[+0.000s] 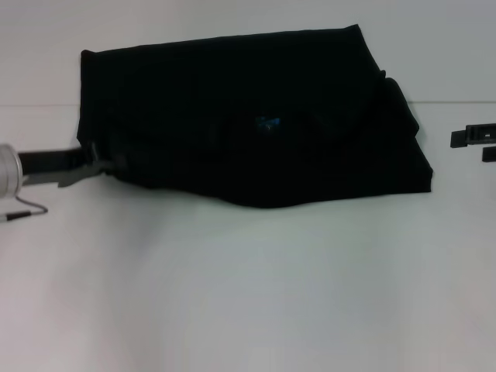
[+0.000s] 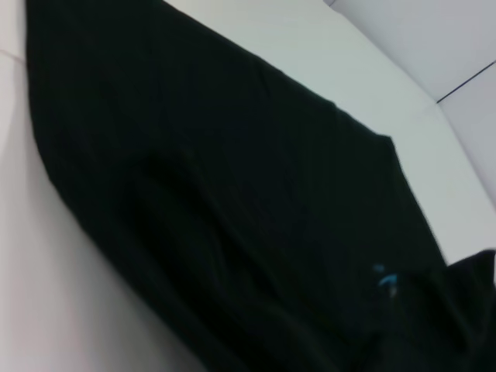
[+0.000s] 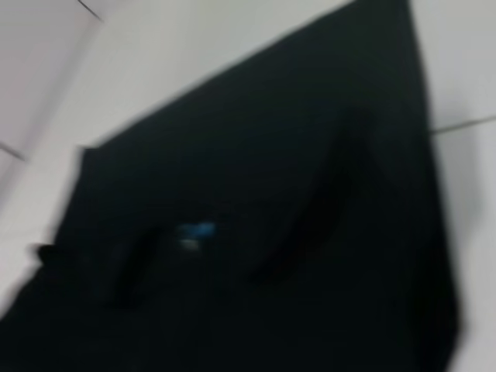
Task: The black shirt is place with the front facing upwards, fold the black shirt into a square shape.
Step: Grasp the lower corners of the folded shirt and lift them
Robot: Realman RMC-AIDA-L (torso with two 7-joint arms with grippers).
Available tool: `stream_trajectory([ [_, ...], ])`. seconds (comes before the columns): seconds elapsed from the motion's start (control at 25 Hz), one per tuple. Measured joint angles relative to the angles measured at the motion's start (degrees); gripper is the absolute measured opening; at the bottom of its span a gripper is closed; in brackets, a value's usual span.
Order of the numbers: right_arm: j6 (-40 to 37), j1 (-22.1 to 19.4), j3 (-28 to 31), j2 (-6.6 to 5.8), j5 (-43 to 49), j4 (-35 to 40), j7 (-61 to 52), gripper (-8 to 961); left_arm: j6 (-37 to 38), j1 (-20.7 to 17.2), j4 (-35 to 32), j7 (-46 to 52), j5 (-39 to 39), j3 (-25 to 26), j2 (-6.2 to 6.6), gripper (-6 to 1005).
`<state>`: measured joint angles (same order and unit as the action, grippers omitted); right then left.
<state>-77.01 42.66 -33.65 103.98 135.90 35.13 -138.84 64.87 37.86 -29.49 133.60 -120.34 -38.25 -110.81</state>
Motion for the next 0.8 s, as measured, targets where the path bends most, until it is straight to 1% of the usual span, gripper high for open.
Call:
stream_trajectory([
  [0.04,1.0,1.2,-0.8,0.07,2.6,0.4,-1.3,917,0.7,0.7,0.2,1.0,0.0,0.2,0.46,30],
  [0.16,4.7,4.1,-4.0,0.99,8.9,0.8,-4.4,917,1.7,1.6,-0.2,2.6,0.0,0.7,0.74,23],
  [0.28,8.7,5.8,-7.6,2.67,12.4,0.5,-6.0,917,1.6,2.2,-0.4,3.2,0.2,0.8,0.65,26],
  [0.4,12.3,6.2,-9.8,4.66,13.6,0.3,-6.7,916,1.0,2.3,-0.4,3.2,0.2,0.8,0.33,29],
  [0.48,14.0,6.2,-10.3,5.58,13.6,-0.2,-6.8,916,0.9,2.3,-0.4,3.2,0.4,0.8,0.21,31],
  [0.64,18.3,6.3,-10.6,6.72,13.7,-2.8,-6.5,913,0.8,2.3,-0.4,3.2,0.5,0.8,0.20,35],
  [0.8,22.5,6.4,-10.9,8.41,13.7,-4.0,-5.9,907,0.5,2.4,-0.4,3.1,0.5,0.8,0.18,39],
])
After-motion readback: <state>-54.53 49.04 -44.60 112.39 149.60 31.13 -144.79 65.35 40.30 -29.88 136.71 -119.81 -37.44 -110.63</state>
